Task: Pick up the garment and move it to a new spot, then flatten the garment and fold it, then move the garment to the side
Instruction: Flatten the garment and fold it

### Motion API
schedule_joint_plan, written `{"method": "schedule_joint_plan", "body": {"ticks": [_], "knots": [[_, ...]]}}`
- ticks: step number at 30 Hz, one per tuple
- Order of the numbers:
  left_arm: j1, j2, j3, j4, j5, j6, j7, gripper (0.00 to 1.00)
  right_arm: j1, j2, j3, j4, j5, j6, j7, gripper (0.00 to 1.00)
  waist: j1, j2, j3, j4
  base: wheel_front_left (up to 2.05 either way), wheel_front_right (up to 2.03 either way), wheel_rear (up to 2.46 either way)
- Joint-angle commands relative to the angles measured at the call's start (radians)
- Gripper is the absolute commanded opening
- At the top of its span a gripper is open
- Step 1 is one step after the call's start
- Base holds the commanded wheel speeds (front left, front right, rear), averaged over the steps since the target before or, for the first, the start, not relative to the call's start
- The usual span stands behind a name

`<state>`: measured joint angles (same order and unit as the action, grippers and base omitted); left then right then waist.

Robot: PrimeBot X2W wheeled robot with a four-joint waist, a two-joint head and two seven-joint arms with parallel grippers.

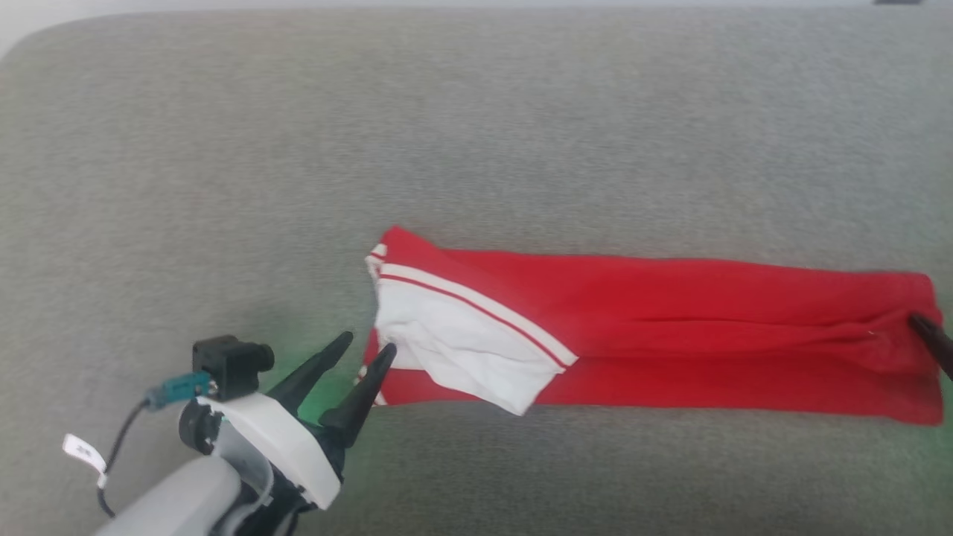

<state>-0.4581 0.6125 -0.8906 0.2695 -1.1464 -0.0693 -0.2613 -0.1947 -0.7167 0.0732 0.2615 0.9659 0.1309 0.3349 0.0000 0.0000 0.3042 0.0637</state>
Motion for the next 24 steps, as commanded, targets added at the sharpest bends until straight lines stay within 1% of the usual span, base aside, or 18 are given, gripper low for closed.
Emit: {"method": "schedule_joint_plan", "body": {"ticks": [1, 5, 13, 17, 20, 21, 22, 23, 24], "knots": [[0.037, -0.024, 0.037, 0.005, 0.032, -0.006, -0.004, 1.00, 0.016, 0.005, -0.011, 0.018, 0.008, -0.001, 0.021, 1.00, 0.0000, 0.0000, -0.014, 0.033, 0.00, 0.00, 0.00], [0.107, -0.101, 0.175, 0.012, 0.116, -0.016, -0.004, 1.00, 0.025, 0.017, -0.031, 0.060, 0.020, -0.001, 0.084, 1.00, 0.0000, 0.0000, -0.025, 0.077, 0.00, 0.00, 0.00], [0.256, -0.275, 0.468, 0.043, 0.341, -0.045, -0.004, 1.00, 0.044, 0.057, -0.032, 0.123, 0.000, 0.000, 0.235, 1.00, 0.0000, 0.0000, -0.051, 0.145, 0.00, 0.00, 0.00], [0.298, -0.339, 0.594, 0.047, 0.442, -0.056, -0.004, 1.00, 0.046, 0.081, -0.033, 0.138, -0.023, 0.000, 0.307, 1.00, 0.0000, 0.0000, -0.059, 0.160, 0.00, 0.00, 0.00], [0.317, -0.372, 0.660, 0.030, 0.542, -0.060, -0.004, 1.00, 0.042, 0.101, -0.041, 0.142, -0.044, 0.002, 0.339, 1.00, 0.0000, 0.0000, -0.061, 0.165, 0.00, 0.00, 0.00], [0.321, -0.380, 0.676, 0.021, 0.583, -0.061, -0.004, 1.00, 0.039, 0.108, -0.044, 0.142, -0.052, 0.002, 0.345, 0.87, 0.0000, 0.0000, -0.061, 0.165, 0.00, 0.00, 0.00], [0.325, -0.386, 0.691, 0.009, 0.624, -0.060, -0.005, 1.00, 0.038, 0.115, -0.048, 0.142, -0.059, 0.002, 0.353, 0.60, 0.0000, 0.0000, -0.061, 0.165, 0.00, 0.00, 0.00], [0.330, -0.395, 0.704, -0.003, 0.659, -0.061, -0.005, 1.00, 0.036, 0.122, -0.051, 0.141, -0.066, 0.002, 0.358, 0.40, 0.0000, 0.0000, -0.061, 0.164, 0.00, 0.00, 0.00], [0.336, -0.404, 0.715, -0.018, 0.696, -0.062, -0.005, 1.00, 0.034, 0.128, -0.054, 0.140, -0.074, 0.002, 0.363, 0.25, 0.0000, 0.0000, -0.061, 0.163, 0.00, 0.00, 0.00]]}}
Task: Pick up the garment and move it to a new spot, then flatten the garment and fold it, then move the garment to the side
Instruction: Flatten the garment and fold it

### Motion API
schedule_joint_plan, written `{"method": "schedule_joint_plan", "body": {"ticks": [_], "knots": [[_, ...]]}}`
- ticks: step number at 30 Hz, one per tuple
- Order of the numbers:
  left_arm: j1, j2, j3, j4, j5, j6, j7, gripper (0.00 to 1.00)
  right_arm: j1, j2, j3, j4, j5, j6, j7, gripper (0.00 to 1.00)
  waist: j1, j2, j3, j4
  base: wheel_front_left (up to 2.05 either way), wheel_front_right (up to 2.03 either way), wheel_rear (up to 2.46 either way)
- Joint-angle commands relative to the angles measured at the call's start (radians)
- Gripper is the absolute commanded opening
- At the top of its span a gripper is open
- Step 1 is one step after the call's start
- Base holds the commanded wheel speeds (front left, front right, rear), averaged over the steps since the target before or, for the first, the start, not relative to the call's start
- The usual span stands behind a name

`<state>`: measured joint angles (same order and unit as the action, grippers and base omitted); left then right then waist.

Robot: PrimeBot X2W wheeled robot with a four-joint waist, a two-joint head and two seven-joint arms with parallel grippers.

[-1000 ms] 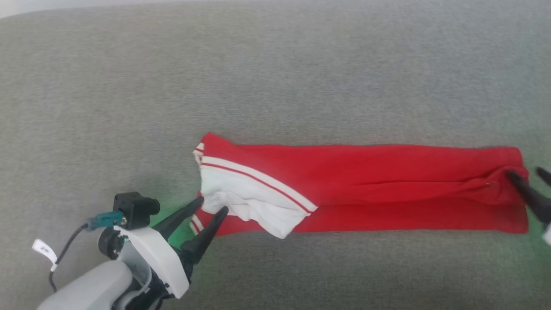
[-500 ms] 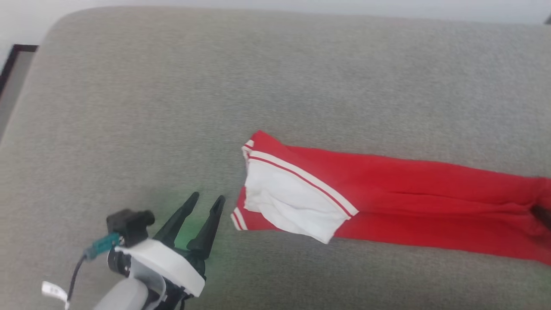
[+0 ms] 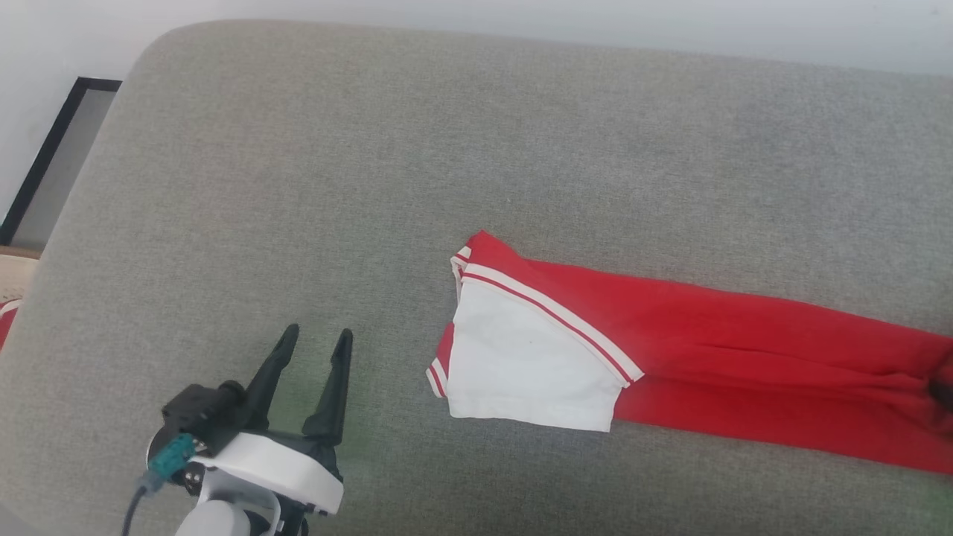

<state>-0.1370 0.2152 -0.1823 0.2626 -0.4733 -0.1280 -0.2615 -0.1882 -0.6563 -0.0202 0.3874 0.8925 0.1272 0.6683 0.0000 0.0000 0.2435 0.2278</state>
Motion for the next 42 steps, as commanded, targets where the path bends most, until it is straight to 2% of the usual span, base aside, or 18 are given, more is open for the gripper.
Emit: {"method": "schedule_joint_plan", "body": {"ticks": [1, 2, 5, 13, 23, 37, 40, 42], "knots": [[0.014, -0.014, 0.024, -0.031, 0.065, -0.003, -0.004, 1.00, 0.025, 0.071, 0.036, 0.013, -0.007, 0.006, 0.036, 0.10, 0.0000, 0.0000, 0.001, -0.003, 0.00, 0.00, 0.00], [0.017, -0.024, 0.036, -0.048, 0.094, -0.003, -0.004, 1.00, 0.022, 0.073, 0.034, 0.012, -0.013, 0.006, 0.041, 0.00, 0.0000, 0.0000, 0.001, -0.005, 0.00, 0.00, 0.00], [0.032, -0.046, 0.066, -0.111, 0.183, -0.003, -0.004, 1.00, 0.019, 0.074, 0.019, 0.007, -0.029, 0.003, 0.052, 0.00, 0.0000, 0.0000, 0.001, -0.011, 0.00, 0.00, 0.00], [0.055, -0.084, 0.109, -0.213, 0.309, -0.003, -0.004, 1.00, -0.002, 0.079, -0.034, -0.019, -0.055, 0.003, 0.036, 0.00, 0.0000, 0.0000, 0.002, -0.025, 0.00, 0.00, 0.00], [0.062, -0.085, 0.136, -0.241, 0.348, -0.003, -0.004, 1.00, -0.071, 0.026, -0.145, 0.001, -0.120, 0.002, -0.047, 0.00, 0.0000, 0.0000, 0.023, -0.080, 0.00, 0.00, 0.00], [0.007, -0.067, 0.123, -0.257, 0.391, -0.003, -0.004, 1.00, -0.206, -0.146, -0.320, 0.209, -0.270, 0.002, -0.244, 0.00, 0.0000, 0.0000, 0.082, -0.165, 0.00, 0.00, 0.00], [0.000, -0.067, 0.116, -0.257, 0.395, -0.003, -0.004, 1.00, -0.224, -0.145, -0.312, 0.241, -0.285, 0.002, -0.284, 0.00, 0.0000, 0.0000, 0.084, -0.171, 0.00, 0.00, 0.00], [0.004, -0.069, 0.120, -0.255, 0.399, -0.003, -0.004, 1.00, -0.229, -0.128, -0.269, 0.226, -0.275, 0.003, -0.294, 0.00, 0.0000, 0.0000, 0.076, -0.179, 0.00, 0.00, 0.00]]}}
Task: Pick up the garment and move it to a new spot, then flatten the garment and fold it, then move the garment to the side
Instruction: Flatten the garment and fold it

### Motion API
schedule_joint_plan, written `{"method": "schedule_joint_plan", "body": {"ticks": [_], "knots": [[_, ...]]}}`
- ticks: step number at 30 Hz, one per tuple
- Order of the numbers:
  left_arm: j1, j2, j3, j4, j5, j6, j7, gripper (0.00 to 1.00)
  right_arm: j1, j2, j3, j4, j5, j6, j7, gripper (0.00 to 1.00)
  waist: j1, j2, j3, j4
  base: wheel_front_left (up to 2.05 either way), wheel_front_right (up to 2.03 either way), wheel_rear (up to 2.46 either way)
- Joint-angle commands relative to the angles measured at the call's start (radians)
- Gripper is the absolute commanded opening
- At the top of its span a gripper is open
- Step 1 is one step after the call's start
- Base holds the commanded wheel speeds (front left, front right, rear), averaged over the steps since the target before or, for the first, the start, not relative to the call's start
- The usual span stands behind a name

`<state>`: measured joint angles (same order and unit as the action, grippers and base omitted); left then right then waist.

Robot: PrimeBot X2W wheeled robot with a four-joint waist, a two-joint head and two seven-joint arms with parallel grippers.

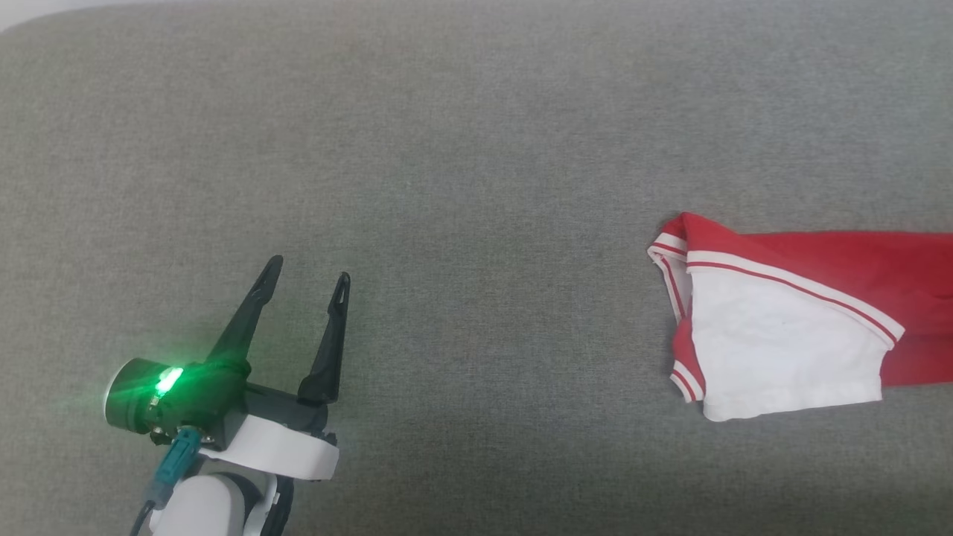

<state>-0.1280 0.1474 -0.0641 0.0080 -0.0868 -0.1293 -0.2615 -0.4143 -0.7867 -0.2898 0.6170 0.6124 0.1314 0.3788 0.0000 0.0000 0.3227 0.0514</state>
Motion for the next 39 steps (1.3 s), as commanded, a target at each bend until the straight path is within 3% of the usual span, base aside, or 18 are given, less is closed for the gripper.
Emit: {"method": "schedule_joint_plan", "body": {"ticks": [1, 11, 20, 28, 39], "knots": [[-0.001, -0.001, 0.002, 0.001, 0.015, -0.002, -0.004, 1.00, -0.003, 0.011, 0.022, -0.018, 0.013, -0.002, -0.007, 0.00, 0.0000, 0.0000, -0.008, -0.006, 0.00, 0.00, 0.00], [0.032, 0.000, 0.014, 0.015, 0.016, -0.002, -0.004, 1.00, 0.054, 0.072, 0.269, -0.293, 0.084, -0.001, 0.084, 0.00, 0.0000, 0.0000, -0.053, -0.011, 0.00, 0.00, 0.00], [0.039, -0.023, 0.012, 0.029, 0.010, -0.002, -0.004, 1.00, 0.078, 0.125, 0.449, -0.543, 0.099, -0.001, 0.187, 0.00, 0.0000, 0.0000, -0.065, 0.040, 0.00, 0.00, 0.00], [0.021, -0.048, 0.003, 0.031, -0.003, -0.002, -0.004, 1.00, 0.059, 0.174, 0.568, -0.595, 0.086, -0.001, 0.236, 0.00, 0.0000, 0.0000, -0.062, 0.097, 0.00, 0.00, 0.00], [-0.010, -0.067, 0.000, 0.042, -0.023, -0.002, -0.004, 1.00, 0.041, 0.193, 0.660, -0.495, 0.069, -0.001, 0.179, 0.00, 0.0000, 0.0000, -0.041, 0.126, 0.00, 0.00, 0.00]]}}
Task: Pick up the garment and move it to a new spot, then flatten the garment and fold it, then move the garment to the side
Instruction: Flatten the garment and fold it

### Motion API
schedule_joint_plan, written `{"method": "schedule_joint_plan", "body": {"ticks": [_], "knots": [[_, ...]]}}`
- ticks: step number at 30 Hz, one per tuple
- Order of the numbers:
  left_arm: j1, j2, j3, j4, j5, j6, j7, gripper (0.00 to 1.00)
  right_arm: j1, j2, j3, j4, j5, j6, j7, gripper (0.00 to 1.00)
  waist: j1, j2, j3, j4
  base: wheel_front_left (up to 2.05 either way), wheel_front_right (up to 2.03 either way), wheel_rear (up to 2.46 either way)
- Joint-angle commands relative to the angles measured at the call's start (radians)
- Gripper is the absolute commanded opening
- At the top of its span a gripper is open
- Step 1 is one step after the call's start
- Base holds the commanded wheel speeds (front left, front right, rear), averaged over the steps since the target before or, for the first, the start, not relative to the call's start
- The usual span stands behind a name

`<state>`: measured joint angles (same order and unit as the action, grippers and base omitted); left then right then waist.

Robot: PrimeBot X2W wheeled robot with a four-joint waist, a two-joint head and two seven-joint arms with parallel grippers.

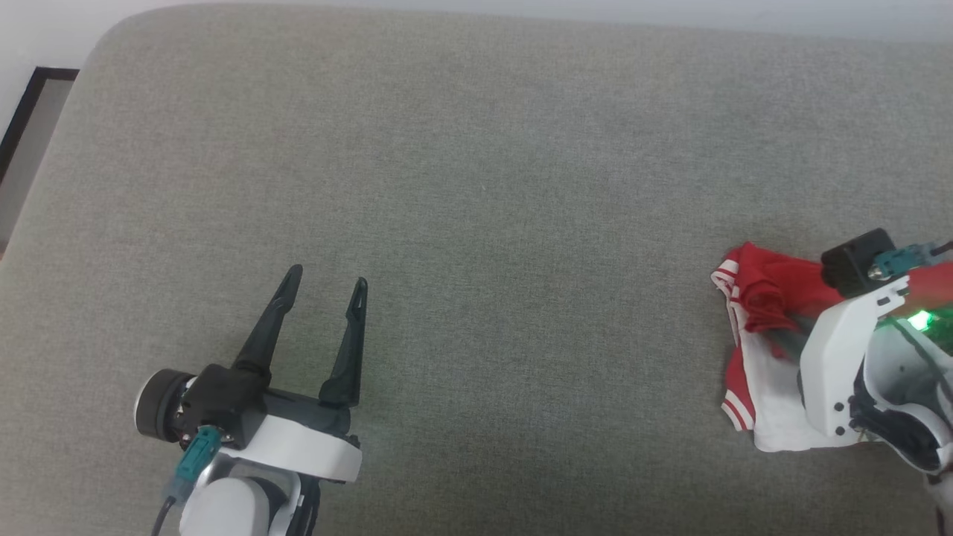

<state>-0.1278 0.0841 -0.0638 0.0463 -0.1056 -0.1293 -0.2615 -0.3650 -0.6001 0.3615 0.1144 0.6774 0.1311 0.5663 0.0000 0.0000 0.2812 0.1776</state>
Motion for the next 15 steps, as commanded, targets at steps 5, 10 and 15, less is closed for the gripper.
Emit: {"method": "schedule_joint_plan", "body": {"ticks": [5, 10, 15], "knots": [[-0.013, -0.003, 0.010, 0.009, -0.009, -0.002, -0.004, 1.00, -0.023, 0.021, 0.022, 0.034, 0.017, -0.001, -0.060, 0.54, 0.0000, 0.0000, -0.009, -0.016, 0.00, 0.00, 0.00], [0.011, 0.010, 0.021, 0.015, -0.009, -0.002, -0.004, 1.00, -0.032, 0.030, 0.005, 0.026, 0.052, -0.001, -0.137, 1.00, 0.0000, 0.0000, -0.031, -0.047, 0.00, 0.00, 0.00], [0.022, 0.021, 0.020, 0.025, -0.024, -0.002, -0.004, 1.00, -0.026, 0.013, 0.014, 0.016, 0.090, -0.001, -0.224, 1.00, 0.0000, 0.0000, -0.051, -0.079, 0.00, 0.00, 0.00]]}}
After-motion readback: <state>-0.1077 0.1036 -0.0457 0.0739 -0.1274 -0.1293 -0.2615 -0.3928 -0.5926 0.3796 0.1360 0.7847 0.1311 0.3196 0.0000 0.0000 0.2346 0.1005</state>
